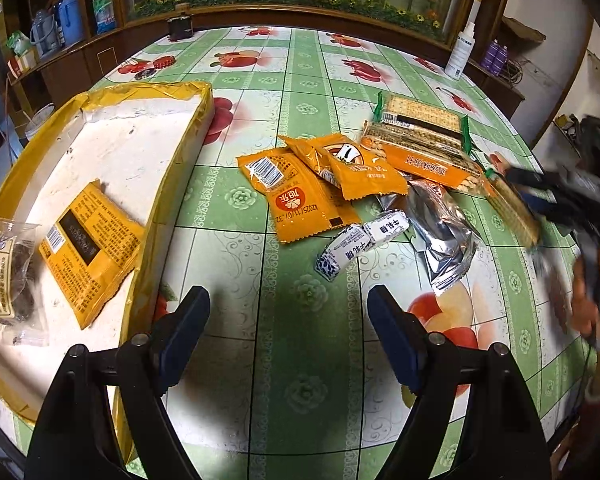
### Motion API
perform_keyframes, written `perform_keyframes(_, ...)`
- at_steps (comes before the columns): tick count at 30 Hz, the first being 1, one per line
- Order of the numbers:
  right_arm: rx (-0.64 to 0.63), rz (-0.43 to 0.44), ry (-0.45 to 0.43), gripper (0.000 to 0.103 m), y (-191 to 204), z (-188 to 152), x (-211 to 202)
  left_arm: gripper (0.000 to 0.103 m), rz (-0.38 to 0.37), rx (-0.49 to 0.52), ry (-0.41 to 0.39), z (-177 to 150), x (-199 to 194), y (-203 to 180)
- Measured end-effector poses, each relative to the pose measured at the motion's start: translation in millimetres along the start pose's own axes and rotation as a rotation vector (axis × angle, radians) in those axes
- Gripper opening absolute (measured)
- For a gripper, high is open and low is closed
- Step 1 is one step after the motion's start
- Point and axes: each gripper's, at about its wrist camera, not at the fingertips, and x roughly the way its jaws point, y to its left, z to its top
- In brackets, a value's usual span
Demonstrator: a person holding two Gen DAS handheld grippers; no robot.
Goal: Organize snacks
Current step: 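Grasp the cracker pack with right gripper while left grasps white candy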
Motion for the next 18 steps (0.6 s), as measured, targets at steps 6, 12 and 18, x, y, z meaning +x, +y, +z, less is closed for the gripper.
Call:
perform_keyframes(6, -0.087, -0.063, -0.063, 0.075, 26, -50, -31, 0.081, 0.000, 0.037, -0.001, 3, 6, -5)
perform_keyframes(12, -0.101, -0.079, -0.090, 0.075, 35, -61, -43, 0.081, -0.022, 0.073, -0.010, 11, 10, -15)
perform_keyframes(18, -0.127, -0.096, -0.082, 0.074, 44, -67, -41, 0.062, -0.043, 0.100, 0.010, 17, 23, -24)
